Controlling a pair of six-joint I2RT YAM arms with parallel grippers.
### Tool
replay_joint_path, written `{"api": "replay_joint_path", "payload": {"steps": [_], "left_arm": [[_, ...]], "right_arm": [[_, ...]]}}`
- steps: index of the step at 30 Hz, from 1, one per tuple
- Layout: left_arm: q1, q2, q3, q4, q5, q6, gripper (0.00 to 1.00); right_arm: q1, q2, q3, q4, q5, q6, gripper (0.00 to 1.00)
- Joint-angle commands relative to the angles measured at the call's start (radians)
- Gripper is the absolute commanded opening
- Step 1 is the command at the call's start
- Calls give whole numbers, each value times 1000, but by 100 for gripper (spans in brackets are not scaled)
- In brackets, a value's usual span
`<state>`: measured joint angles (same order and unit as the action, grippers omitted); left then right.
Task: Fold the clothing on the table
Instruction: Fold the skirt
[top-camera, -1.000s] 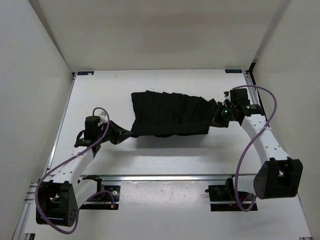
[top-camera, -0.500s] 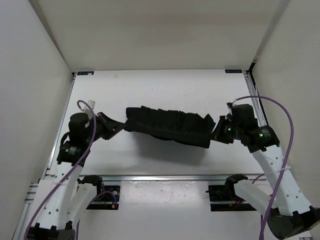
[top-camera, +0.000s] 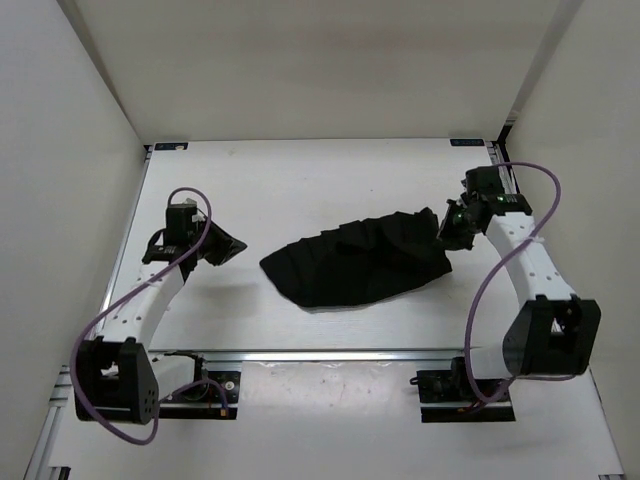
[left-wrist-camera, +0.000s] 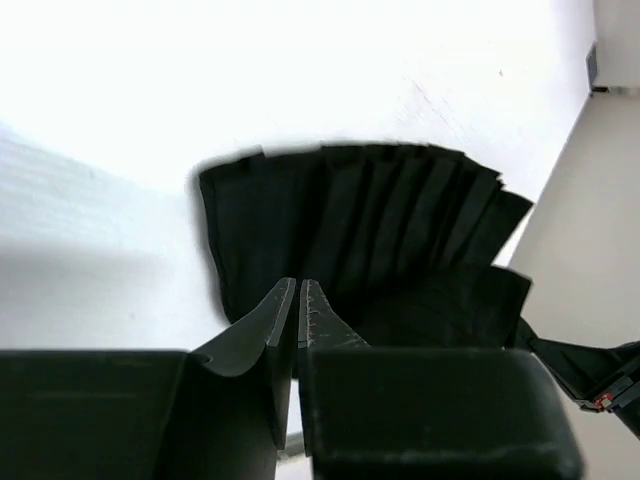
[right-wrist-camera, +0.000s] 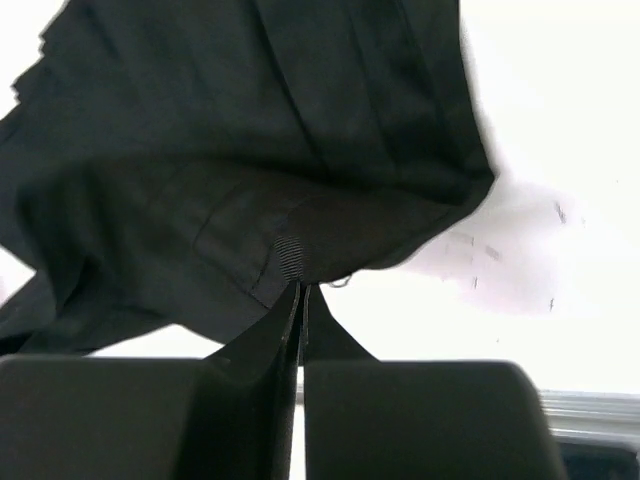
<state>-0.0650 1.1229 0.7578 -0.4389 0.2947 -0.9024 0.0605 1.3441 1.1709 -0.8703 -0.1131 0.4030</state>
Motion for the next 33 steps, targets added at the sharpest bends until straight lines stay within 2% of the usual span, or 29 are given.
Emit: {"api": "replay_joint_path", "payload": {"steps": [1,6,14,15,16,19,20,22,24,26,29,31,33], "left_arm": [[1,43,-8,97,-41,0,0],[-2,100,-11,126,-48,25,0],[-134,181,-35,173,-74,10,0],[-145,199,-35,172,-72,25,0],[-154,204,-32,169,-81,25,0],[-156,202,-29,155,-80,40,0],[-153,199,-35,158,-81,42,0],[-148,189,-41,164,-86,49,0],[-139,199,-52,169,-88,53,0],[-139,218,-54,183,-80,57,0],[-150,267,-40,193,-77,79,0],[-163,314,33,169,-74,146,0],[-199,401,110,138,7,235,0]], "right_arm": [[2,64,52,77,0,-67,0],[16,111,16,191,-68,-76,0],[65,294,133,298,-13,-47,1],[64,328,139,312,4,-47,5],[59,342,165,333,27,-46,17],[38,389,254,338,27,-43,31],[41,385,278,337,35,-50,32],[48,334,317,336,44,-72,46],[74,311,354,283,108,-124,50],[131,297,369,255,173,-154,59],[197,273,336,220,168,-196,60],[238,250,281,214,174,-191,60],[272,233,227,215,179,-185,59]]}}
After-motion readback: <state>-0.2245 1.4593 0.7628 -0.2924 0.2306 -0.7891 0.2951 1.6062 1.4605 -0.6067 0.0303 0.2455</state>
